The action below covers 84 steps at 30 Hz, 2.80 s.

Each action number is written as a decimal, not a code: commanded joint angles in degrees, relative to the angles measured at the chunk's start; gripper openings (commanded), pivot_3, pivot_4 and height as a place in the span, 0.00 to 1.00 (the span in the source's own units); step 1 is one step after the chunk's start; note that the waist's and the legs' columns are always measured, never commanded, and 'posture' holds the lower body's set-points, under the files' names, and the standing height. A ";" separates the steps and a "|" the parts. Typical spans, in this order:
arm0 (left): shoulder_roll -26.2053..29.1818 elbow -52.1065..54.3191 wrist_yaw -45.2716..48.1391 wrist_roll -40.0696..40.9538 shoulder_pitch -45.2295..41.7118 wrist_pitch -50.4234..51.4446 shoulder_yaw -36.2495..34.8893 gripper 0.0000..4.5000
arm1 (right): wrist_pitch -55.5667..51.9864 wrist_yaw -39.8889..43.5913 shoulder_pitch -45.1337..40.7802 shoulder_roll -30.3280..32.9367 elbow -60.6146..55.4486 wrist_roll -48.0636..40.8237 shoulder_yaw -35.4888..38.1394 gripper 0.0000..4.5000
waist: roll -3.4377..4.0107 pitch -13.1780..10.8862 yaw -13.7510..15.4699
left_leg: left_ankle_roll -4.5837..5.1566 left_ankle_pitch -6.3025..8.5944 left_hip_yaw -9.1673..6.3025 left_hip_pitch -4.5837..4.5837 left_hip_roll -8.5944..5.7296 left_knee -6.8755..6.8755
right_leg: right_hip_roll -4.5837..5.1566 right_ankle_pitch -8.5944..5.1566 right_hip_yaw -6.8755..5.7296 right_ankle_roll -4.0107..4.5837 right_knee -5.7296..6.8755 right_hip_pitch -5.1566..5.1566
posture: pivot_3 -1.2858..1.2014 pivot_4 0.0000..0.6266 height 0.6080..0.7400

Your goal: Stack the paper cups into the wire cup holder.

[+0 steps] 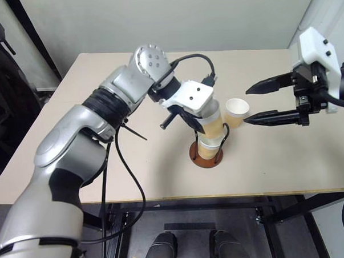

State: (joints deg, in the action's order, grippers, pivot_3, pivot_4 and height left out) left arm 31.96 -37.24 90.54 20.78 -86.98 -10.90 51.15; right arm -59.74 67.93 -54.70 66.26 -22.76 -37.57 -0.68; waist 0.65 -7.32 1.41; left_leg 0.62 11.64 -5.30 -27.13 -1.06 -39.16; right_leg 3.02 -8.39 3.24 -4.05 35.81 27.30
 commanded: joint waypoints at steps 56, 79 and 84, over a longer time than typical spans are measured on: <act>31.43 32.76 -3.90 11.59 27.19 49.31 -50.30 1.00 | 59.17 8.09 -12.31 -17.69 52.80 47.11 -26.53 0.99 | 0.08 0.00 -1.56 | 0.08 -0.23 -0.12 0.39 -0.19 0.27 | 0.21 0.14 -0.07 0.64 0.14 -0.03 | 0.52 0.24 1.00; 32.33 34.66 -5.33 11.06 28.29 49.93 -51.09 1.00 | 76.57 -0.61 -23.57 -31.55 86.20 65.88 -30.21 0.63 | 0.09 -0.01 -1.68 | -0.40 -0.29 -0.17 0.42 -0.06 1.20 | 0.19 0.28 -0.12 1.11 0.06 0.38 | 0.52 0.24 1.00; 32.59 33.68 -4.42 9.95 28.18 48.67 -50.32 1.00 | 75.99 3.78 -24.16 -31.09 84.13 63.31 -27.90 0.22 | 0.10 -0.01 -1.67 | -0.43 -0.26 -0.18 0.39 -0.03 1.21 | 0.19 0.25 -0.15 1.16 0.05 0.40 | 0.52 0.24 1.00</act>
State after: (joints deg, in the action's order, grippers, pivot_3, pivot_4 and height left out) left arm 63.80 -4.13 85.88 31.46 -58.28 38.75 2.20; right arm 16.38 69.66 -77.05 34.25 63.45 27.76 -31.29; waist 0.75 -7.33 -0.26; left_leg 0.18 11.38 -5.48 -26.74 -1.09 -37.95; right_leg 3.22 -8.14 3.09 -2.88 35.86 27.70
